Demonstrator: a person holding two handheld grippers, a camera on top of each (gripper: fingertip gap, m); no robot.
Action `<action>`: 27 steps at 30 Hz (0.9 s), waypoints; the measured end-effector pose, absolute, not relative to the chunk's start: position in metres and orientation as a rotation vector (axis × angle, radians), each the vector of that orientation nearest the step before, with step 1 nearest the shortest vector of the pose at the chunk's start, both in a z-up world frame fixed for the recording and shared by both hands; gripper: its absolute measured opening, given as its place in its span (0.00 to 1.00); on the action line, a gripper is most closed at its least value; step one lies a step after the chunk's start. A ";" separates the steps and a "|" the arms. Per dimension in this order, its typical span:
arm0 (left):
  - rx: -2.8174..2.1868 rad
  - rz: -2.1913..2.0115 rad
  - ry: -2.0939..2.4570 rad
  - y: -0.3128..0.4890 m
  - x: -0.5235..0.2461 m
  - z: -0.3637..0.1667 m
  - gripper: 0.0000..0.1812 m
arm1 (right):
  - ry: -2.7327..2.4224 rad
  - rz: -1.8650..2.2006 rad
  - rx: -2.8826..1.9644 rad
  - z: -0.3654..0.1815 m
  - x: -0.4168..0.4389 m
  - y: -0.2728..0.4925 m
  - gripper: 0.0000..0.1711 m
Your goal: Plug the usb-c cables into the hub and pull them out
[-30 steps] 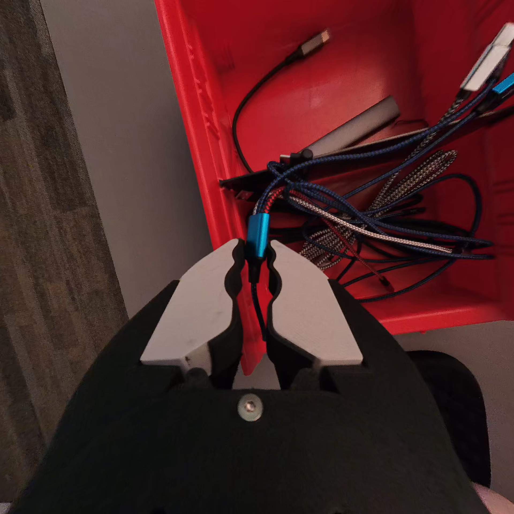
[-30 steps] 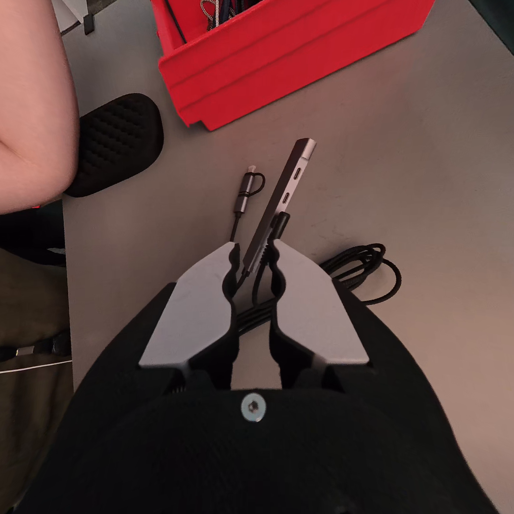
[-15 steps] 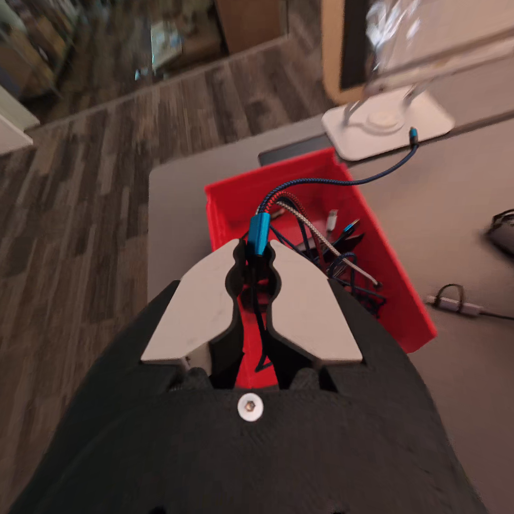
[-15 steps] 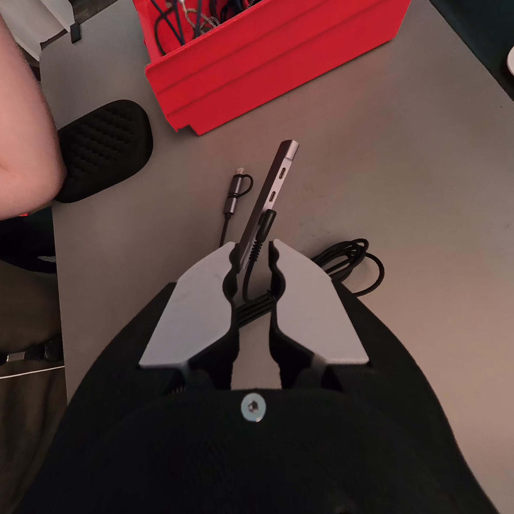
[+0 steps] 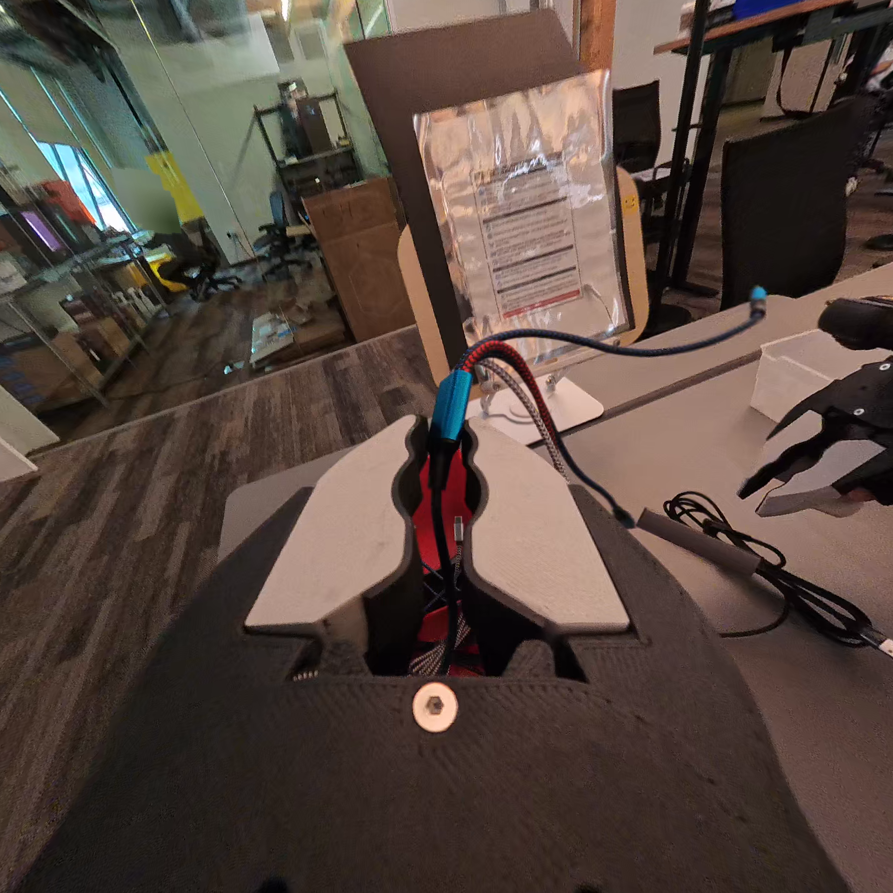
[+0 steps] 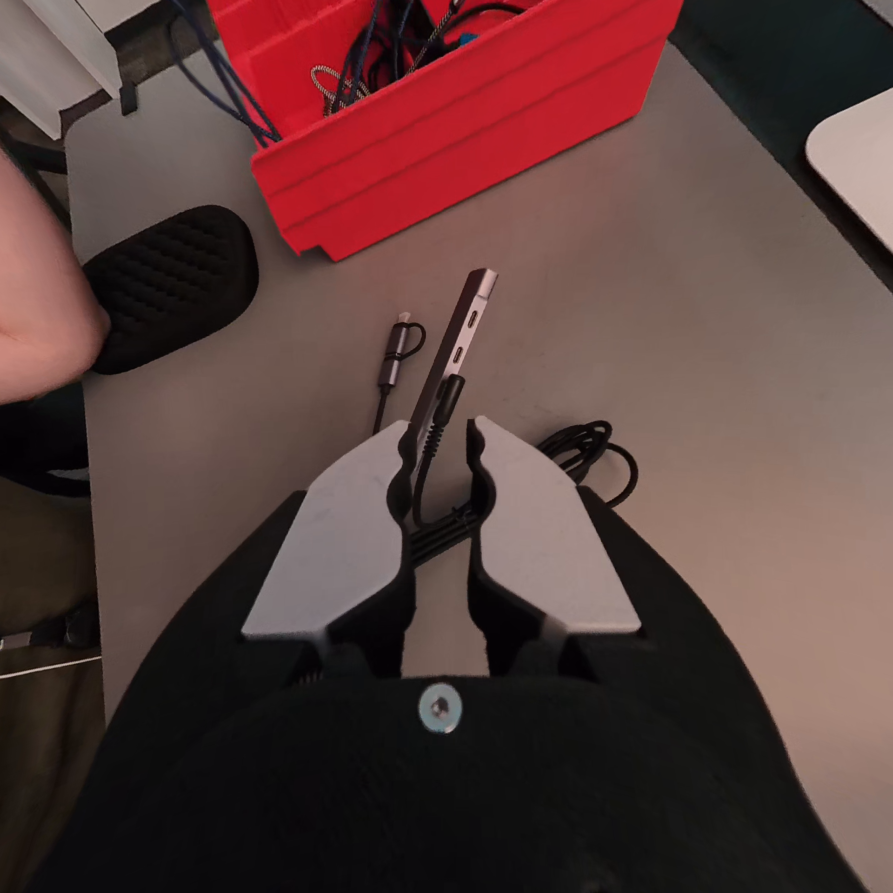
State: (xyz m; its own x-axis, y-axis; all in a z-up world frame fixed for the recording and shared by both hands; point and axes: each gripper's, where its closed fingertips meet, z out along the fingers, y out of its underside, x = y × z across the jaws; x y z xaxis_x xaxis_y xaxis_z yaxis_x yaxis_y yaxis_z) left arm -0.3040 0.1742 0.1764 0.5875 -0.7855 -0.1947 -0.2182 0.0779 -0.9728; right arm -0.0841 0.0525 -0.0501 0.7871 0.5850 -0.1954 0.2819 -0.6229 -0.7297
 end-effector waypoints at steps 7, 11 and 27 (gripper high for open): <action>-1.407 -0.517 0.932 0.150 -0.297 0.189 0.07 | -0.633 0.464 -2.188 -0.034 -0.080 0.056 0.12; -1.398 -0.531 0.935 0.147 -0.295 0.190 0.07 | -0.626 0.434 -2.160 -0.026 -0.077 0.057 0.12; -1.395 -0.586 0.946 0.165 -0.300 0.222 0.06 | -0.616 0.441 -2.106 -0.005 -0.073 0.049 0.12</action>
State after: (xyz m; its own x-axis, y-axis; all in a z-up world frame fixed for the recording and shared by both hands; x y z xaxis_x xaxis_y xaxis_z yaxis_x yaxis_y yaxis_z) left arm -0.3003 0.1649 0.2220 0.5286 -0.8233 -0.2068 -0.1813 0.1285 -0.9750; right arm -0.0732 0.0494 -0.0049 0.8147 0.5738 -0.0838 0.2645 -0.4963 -0.8269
